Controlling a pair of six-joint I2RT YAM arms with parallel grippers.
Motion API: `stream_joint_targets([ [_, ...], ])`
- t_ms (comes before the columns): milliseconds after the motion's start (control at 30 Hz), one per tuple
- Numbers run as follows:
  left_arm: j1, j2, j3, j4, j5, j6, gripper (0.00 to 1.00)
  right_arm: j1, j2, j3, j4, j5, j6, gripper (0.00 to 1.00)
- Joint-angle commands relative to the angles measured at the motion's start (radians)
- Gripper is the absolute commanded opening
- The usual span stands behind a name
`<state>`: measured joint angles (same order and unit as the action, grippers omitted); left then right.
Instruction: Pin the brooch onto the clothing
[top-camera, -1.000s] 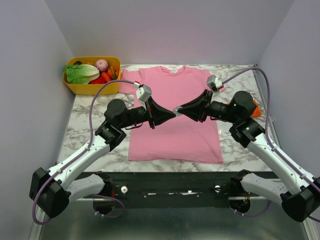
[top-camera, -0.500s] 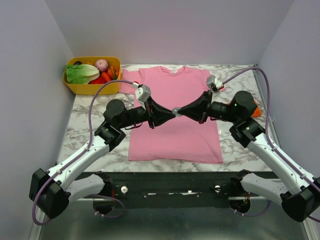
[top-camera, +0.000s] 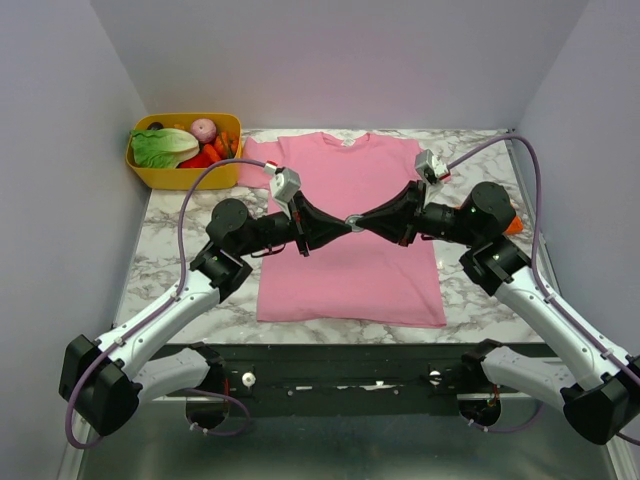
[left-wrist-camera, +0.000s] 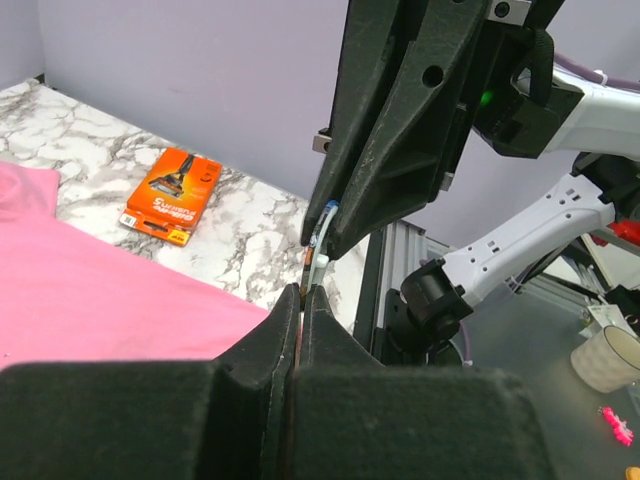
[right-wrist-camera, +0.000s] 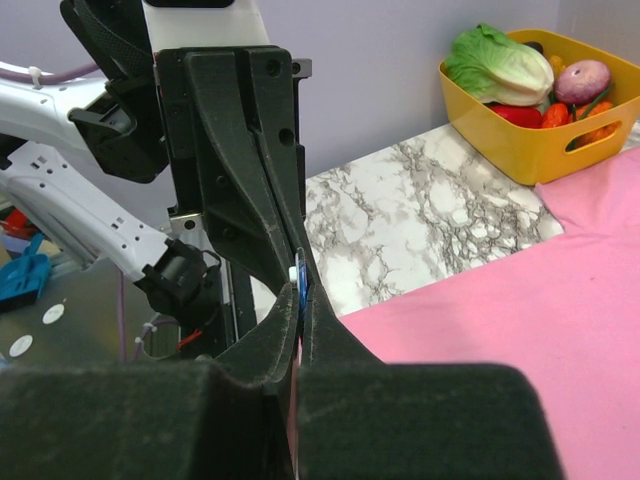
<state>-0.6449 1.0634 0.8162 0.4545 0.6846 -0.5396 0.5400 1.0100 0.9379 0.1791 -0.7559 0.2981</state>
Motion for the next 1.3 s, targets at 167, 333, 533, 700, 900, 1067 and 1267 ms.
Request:
stream_joint_targets([
  [167, -0.012, -0.010, 0.009, 0.041, 0.053, -0.008, 0.00, 0.003, 0.029, 0.030, 0.003, -0.006, 0.001, 0.28],
  [333, -0.012, -0.011, 0.005, 0.041, 0.053, -0.007, 0.00, 0.003, 0.044, 0.039, 0.000, -0.029, 0.003, 0.07],
  [533, -0.012, -0.022, 0.006, -0.008, 0.029, 0.026, 0.00, 0.003, 0.016, 0.035, -0.004, -0.013, -0.011, 0.36],
  [700, -0.012, -0.029, 0.011, -0.023, 0.029, 0.035, 0.00, 0.003, 0.032, 0.041, -0.024, -0.025, -0.020, 0.37],
  [900, -0.012, -0.045, 0.015, -0.091, 0.004, 0.084, 0.00, -0.005, 0.003, 0.035, -0.024, -0.011, -0.017, 0.55],
  [1067, -0.012, -0.059, 0.014, -0.115, 0.000, 0.102, 0.00, -0.014, -0.019, 0.035, -0.023, -0.014, -0.014, 0.66],
  [1267, -0.012, -0.091, 0.015, -0.140, 0.001, 0.122, 0.00, -0.017, -0.001, 0.036, -0.018, -0.054, -0.007, 0.63],
])
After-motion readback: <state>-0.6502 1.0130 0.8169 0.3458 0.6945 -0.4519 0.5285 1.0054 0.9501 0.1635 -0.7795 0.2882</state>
